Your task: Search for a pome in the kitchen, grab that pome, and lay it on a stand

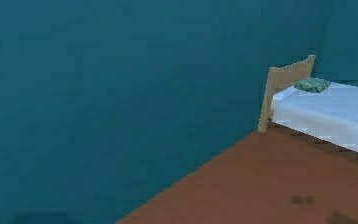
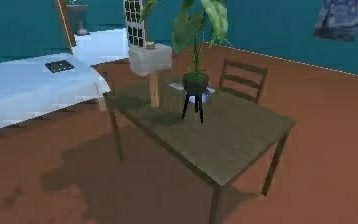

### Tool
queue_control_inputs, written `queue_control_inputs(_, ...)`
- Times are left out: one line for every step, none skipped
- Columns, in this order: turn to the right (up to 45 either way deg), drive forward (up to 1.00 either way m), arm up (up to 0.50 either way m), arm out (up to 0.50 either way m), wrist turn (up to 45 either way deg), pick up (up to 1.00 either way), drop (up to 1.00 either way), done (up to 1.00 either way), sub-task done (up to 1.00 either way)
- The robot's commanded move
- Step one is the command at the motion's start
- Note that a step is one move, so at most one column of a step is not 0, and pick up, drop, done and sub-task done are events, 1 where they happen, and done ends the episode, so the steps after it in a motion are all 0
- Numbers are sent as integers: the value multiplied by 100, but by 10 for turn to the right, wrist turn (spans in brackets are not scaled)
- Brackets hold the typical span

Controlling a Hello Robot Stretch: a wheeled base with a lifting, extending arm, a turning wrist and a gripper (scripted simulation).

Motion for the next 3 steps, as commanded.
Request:
queue_control_inputs(450, 0, 0, 0, 0, 0, 0, 0, 0)
queue_control_inputs(30, 0, 0, 0, 0, 0, 0, 0, 0)
queue_control_inputs(0, 100, 0, 0, 0, 0, 0, 0, 0)
